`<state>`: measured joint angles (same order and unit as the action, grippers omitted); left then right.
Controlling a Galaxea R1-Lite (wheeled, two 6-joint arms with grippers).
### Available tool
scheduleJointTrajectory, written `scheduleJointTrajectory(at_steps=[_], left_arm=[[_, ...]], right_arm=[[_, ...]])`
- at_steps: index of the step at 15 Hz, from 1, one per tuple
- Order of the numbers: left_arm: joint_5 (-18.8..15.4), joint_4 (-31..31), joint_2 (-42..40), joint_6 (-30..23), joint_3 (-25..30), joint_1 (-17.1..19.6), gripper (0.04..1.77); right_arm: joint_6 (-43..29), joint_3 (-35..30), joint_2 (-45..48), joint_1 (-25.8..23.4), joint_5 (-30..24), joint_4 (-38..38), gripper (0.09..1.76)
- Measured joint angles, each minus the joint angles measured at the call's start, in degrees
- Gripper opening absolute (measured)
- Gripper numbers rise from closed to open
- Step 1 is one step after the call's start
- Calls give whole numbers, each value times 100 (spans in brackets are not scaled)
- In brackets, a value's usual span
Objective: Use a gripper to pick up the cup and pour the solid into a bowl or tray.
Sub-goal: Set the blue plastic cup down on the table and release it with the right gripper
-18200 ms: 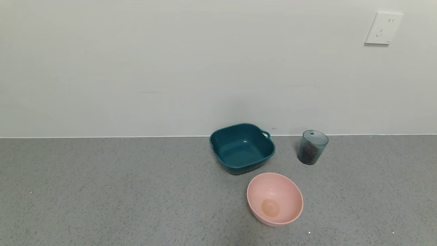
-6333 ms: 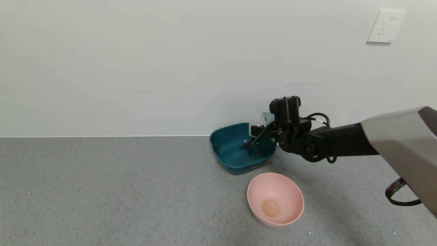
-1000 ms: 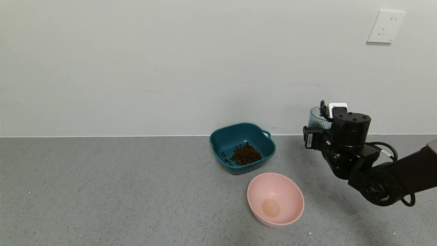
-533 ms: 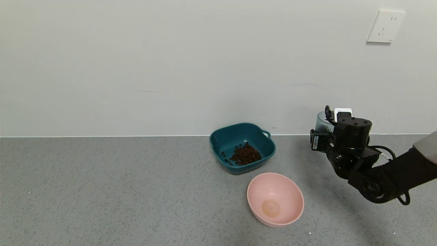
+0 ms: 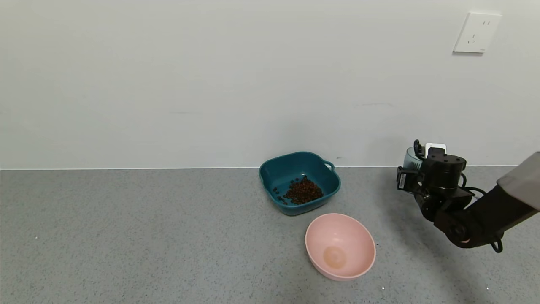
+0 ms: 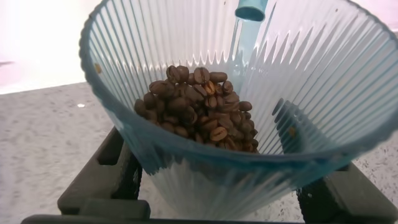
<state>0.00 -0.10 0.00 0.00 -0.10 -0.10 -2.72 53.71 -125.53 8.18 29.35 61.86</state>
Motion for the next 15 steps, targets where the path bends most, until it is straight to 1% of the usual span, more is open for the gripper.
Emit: scheduleJointTrajectory(at_steps=[5,10,15], left_arm=[[0,-1,0,0,0,0,175],[0,-1,0,0,0,0,175],[0,-1,0,0,0,0,175]], right_arm=[[-260,117,-361,-278,-400,11,136],[-262,557,-774,-396,-444,-6,136],[-254,627,-923,-446,-445,-26,136]])
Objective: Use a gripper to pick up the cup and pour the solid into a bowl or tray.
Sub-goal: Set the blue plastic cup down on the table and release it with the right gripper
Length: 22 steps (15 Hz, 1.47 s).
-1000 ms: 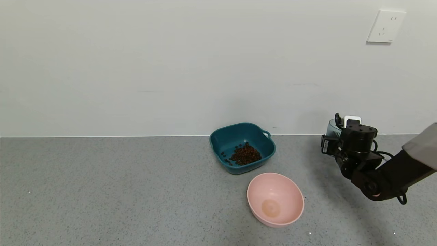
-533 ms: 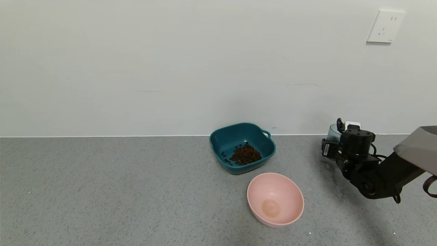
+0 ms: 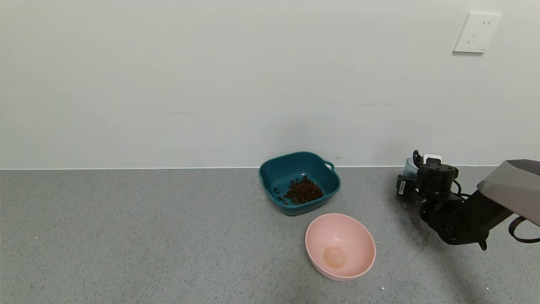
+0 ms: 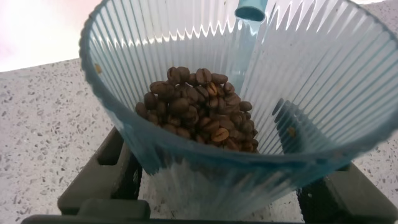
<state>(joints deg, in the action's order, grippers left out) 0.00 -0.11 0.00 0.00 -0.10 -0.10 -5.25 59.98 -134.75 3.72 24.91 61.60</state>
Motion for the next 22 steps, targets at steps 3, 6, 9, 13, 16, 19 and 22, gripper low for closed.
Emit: scheduleJointTrajectory(at_steps=[3,6,9,13,16,19,22], left_arm=[[0,0,0,0,0,0,175],[0,0,0,0,0,0,175],[0,0,0,0,0,0,175],[0,1,0,0,0,0,175],[0,0,0,0,0,0,175],[0,1,0,0,0,0,175],[0,1,0,0,0,0,175]], right_arm=[[0,-17,-22,7,0,-13,136],[7,-39,-41,11,1,-44,143],[11,-55,-39,20,0,-30,152],[20,-66,-35,13,0,-16,160],[16,-100,-13,13,-7,-52,163],[13,-238,112,18,-187,-127,166],[16,-549,424,30,-529,-300,167]])
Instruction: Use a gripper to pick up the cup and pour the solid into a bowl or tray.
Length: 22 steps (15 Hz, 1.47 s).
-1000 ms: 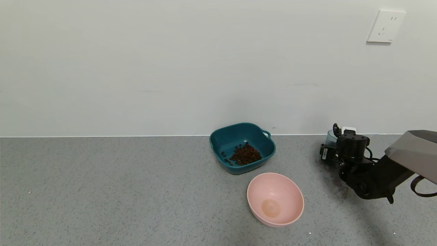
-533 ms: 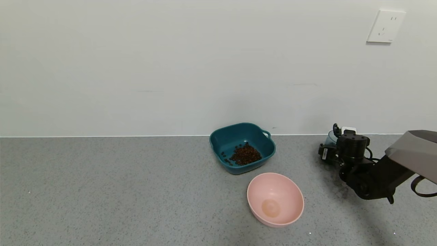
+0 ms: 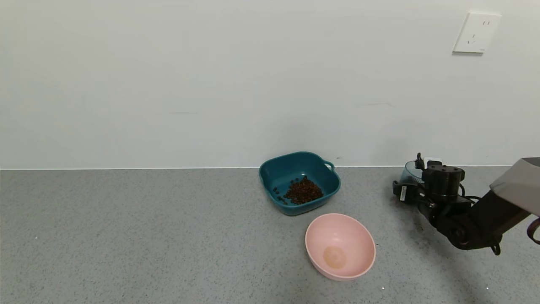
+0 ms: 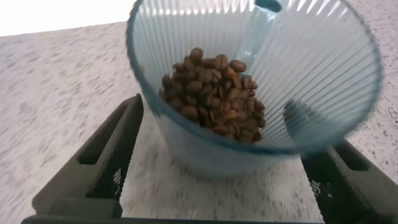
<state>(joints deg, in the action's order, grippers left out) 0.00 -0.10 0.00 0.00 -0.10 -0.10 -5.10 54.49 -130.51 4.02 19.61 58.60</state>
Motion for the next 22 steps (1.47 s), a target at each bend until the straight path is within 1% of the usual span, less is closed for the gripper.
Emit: scheduleJointTrajectory(at_steps=[6,9,11,15,22], left_arm=[[0,-1,0,0,0,0,175],[0,-1,0,0,0,0,175],[0,2,0,0,0,0,175],[0,0,0,0,0,0,175],[0,0,0,0,0,0,175]], right_arm=[[519,-651,852,-26,-339,-229,169],[572,-933,1506,-28,-540,-736,170],[575,-1100,2037,-28,-663,-1219,170],[575,-1337,3316,-28,-970,-2481,170],[575,-1792,6070,-56,-1921,-4647,170]])
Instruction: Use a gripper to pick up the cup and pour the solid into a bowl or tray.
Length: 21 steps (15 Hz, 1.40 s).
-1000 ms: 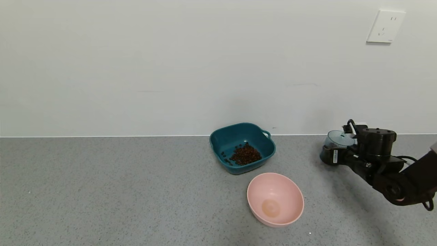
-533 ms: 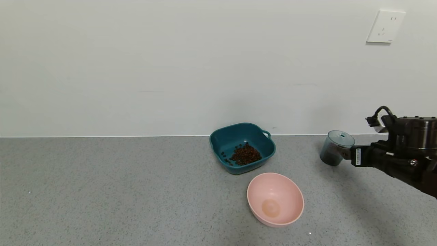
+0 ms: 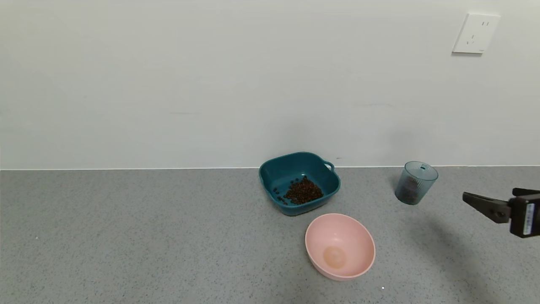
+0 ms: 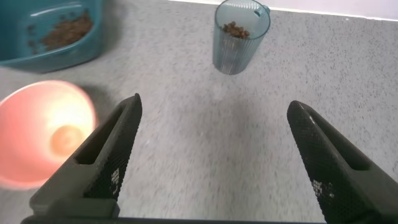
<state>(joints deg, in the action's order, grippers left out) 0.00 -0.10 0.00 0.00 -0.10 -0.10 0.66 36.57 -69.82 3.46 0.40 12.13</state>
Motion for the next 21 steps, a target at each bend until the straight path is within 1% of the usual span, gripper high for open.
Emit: scheduleJointTrajectory(at_steps=[5,9,11,16,19,21], left_arm=[[0,0,0,0,0,0,175],[0,0,0,0,0,0,175],[0,-1,0,0,0,0,175],[0,-1,0,0,0,0,175],[0,-1,0,0,0,0,175],[0,-1,0,0,0,0,175]], right_arm=[[-4,-151,1833,61,-156,-1295,170],[-20,-177,3115,268,-150,-2374,170],[-28,-196,3691,271,-108,-2778,170],[-33,-330,4984,33,-93,-3530,170],[-17,-474,5444,-311,-139,-3580,170],[-13,-625,5772,-375,-208,-3539,170]])
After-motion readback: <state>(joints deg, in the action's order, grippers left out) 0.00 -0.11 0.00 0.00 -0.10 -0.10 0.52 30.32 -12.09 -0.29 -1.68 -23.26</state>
